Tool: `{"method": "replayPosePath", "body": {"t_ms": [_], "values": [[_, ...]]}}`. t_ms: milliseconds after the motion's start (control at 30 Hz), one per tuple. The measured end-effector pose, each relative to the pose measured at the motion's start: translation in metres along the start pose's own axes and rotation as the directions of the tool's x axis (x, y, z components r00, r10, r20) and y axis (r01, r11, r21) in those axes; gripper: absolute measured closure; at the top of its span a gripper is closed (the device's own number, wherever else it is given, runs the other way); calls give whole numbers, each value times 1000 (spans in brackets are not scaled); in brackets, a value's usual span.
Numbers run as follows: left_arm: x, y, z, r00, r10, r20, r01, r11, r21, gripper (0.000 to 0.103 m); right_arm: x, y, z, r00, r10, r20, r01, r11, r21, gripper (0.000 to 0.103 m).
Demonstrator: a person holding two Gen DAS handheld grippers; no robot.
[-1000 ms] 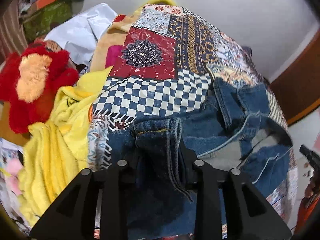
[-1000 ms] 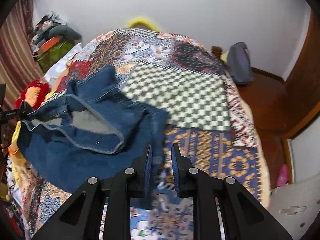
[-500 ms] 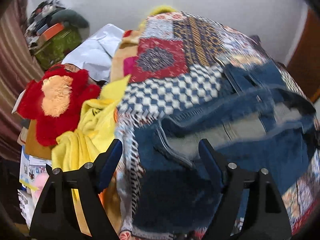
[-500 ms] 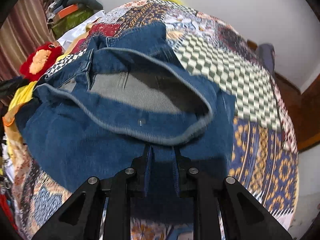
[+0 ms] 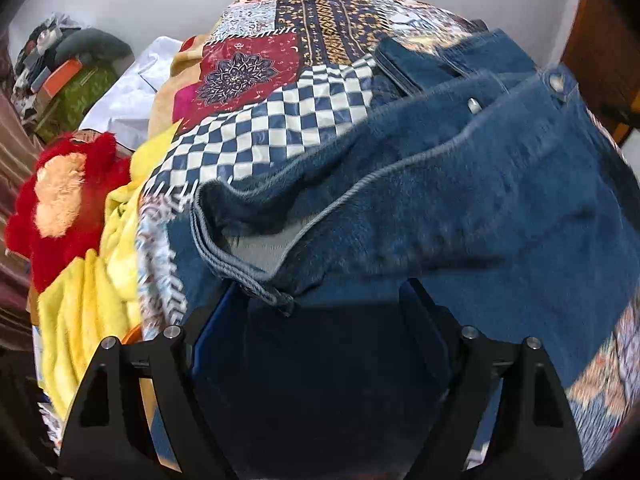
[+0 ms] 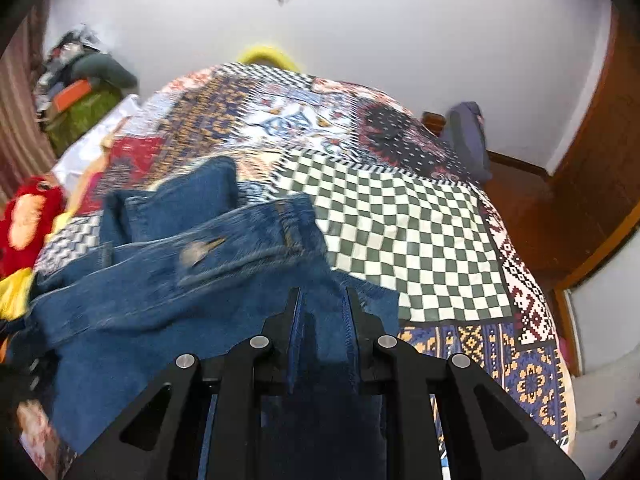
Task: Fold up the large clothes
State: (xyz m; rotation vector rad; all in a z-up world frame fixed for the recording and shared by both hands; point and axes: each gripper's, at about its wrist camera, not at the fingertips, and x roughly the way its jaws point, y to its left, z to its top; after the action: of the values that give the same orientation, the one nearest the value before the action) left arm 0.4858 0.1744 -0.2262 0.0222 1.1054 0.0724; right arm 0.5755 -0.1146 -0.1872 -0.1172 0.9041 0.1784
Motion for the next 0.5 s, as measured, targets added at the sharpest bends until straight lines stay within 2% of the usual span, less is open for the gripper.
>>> {"method": "replayPosePath", "body": {"t_ms": [67, 200, 333, 500], "values": [[1, 5, 10, 999, -29, 16, 29, 999, -40, 21, -12, 2, -4, 999, 39, 15, -38, 999, -34, 88], [3, 12, 20, 999, -25, 23, 27, 995, -93, 21, -31, 14, -11, 994, 105, 35, -102, 991, -87, 88], [4, 17, 27, 999, 2, 38, 2, 994, -112, 21, -41, 30, -21, 988, 155, 3, -153, 980, -131, 88], [11, 37, 38, 995, 84, 44, -76, 985, -158, 21, -37, 56, -32, 986, 163, -36, -167, 970, -176, 88]]}}
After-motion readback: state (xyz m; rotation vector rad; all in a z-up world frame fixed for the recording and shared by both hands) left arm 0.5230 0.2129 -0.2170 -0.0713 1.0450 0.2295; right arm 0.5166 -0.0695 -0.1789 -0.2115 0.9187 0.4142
